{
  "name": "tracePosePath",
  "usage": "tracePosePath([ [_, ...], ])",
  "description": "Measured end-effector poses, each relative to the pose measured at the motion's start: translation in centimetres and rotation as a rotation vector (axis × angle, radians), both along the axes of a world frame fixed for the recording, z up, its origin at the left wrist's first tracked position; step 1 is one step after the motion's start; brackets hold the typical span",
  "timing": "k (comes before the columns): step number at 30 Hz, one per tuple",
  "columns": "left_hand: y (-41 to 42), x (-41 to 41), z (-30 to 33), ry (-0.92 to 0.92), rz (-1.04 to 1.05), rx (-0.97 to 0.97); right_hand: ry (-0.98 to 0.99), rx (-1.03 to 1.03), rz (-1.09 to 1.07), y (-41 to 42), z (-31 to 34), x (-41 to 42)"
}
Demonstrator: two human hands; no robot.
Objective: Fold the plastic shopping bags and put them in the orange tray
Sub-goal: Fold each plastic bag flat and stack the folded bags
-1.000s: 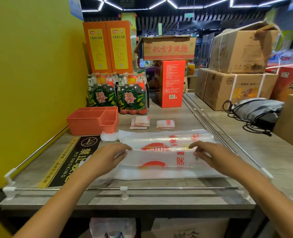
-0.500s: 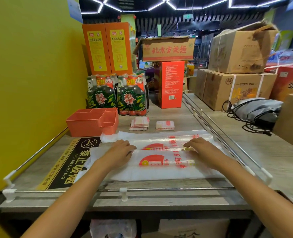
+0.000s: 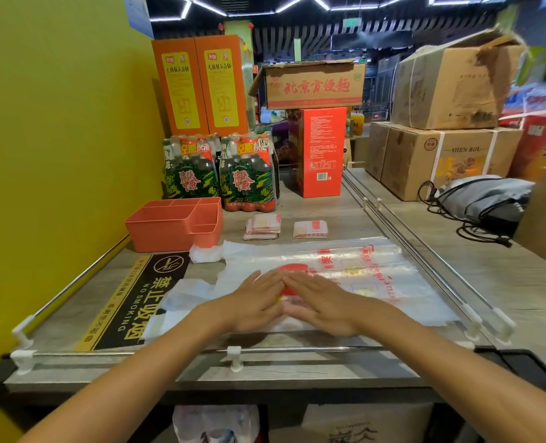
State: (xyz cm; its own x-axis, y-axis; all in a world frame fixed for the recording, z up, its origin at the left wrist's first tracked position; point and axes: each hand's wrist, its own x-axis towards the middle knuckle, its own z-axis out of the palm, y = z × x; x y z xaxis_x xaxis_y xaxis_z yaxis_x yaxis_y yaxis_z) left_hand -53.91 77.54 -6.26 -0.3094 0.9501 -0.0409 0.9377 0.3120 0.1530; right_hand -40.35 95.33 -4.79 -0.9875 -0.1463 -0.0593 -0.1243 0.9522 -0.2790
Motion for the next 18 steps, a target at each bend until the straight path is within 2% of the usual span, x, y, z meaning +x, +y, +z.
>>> tracePosePath([
  [3,0.3,0.1,-1.2,-0.003,0.078,-0.142,-0.125,-0.007,-0.033,-1.6,-0.4,-0.9],
  [5,0.1,0.1,-1.8,-0.029,0.131,-0.213,-0.22,0.06,-0.066,-1.7,-1.1,-1.1],
  [10,-0.2,0.1,-2.0,-0.063,0.179,-0.21,-0.273,0.107,-0.16,0.1,-2.0,-0.1],
  [18,-0.5,0.0,-1.6,-0.135,0.181,-0.196,-0.328,0.081,-0.438,8.2,-0.9,5.6],
])
